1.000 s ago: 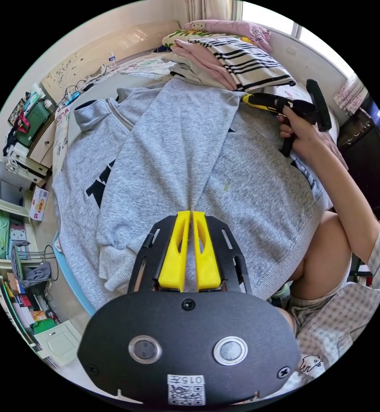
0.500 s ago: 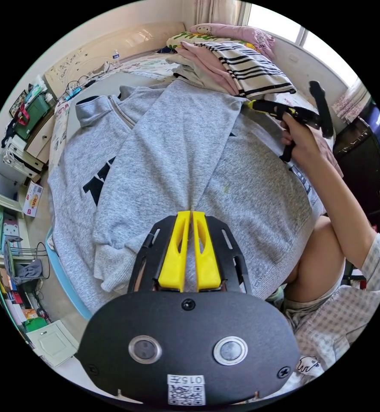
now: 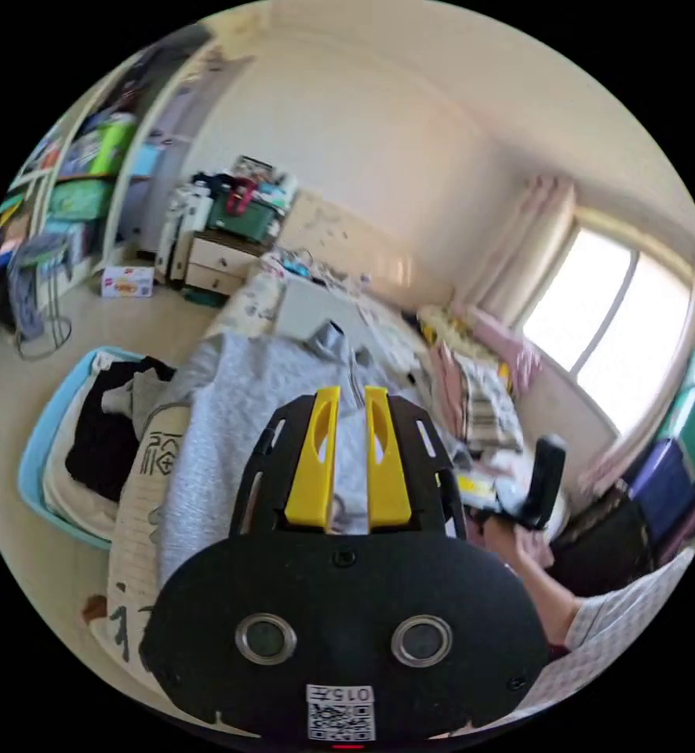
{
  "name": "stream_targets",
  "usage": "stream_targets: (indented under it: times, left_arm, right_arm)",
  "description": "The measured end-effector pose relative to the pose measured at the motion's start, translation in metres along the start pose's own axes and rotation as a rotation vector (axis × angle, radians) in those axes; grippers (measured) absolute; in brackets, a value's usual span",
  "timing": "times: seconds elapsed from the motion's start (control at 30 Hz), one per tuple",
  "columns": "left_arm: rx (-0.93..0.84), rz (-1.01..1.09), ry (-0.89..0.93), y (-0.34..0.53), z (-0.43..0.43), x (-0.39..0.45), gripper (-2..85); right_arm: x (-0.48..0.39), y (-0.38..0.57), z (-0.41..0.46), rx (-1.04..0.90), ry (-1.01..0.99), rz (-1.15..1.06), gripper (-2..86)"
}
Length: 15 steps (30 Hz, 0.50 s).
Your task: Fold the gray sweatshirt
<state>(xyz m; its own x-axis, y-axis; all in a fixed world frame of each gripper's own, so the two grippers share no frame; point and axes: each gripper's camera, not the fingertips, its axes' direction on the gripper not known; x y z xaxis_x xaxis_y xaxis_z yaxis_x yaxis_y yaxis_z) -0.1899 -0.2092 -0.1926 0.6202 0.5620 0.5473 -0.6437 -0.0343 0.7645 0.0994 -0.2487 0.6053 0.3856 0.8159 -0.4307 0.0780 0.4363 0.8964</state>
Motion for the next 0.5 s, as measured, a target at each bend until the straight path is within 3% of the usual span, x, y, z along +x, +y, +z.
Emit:
stream_targets:
  times: [0.1, 0.23, 0.37, 0.5]
  left_arm:
    - [0.019, -0.181, -0.091, -0.035, -0.027, -0.106, 6.4]
    - [-0.117, -0.397, -0.286, -0.069, -0.018, -0.249, 6.6]
    - [-0.129, -0.570, -0.255, -0.085, 0.005, -0.348, 8.2]
    - [-0.043, -0.596, -0.245, -0.097, 0.027, -0.396, 10.8]
  right_arm:
    - [-0.027, -0.018, 0.033, -0.053, 0.039, -0.068, -0.5]
    - [-0.032, -0.043, 0.073, -0.155, -0.006, -0.052, -0.5]
    - [-0.035, -0.061, 0.105, -0.261, -0.018, -0.049, -0.5]
    - [-0.037, -0.071, 0.122, -0.296, -0.007, -0.051, -0.5]
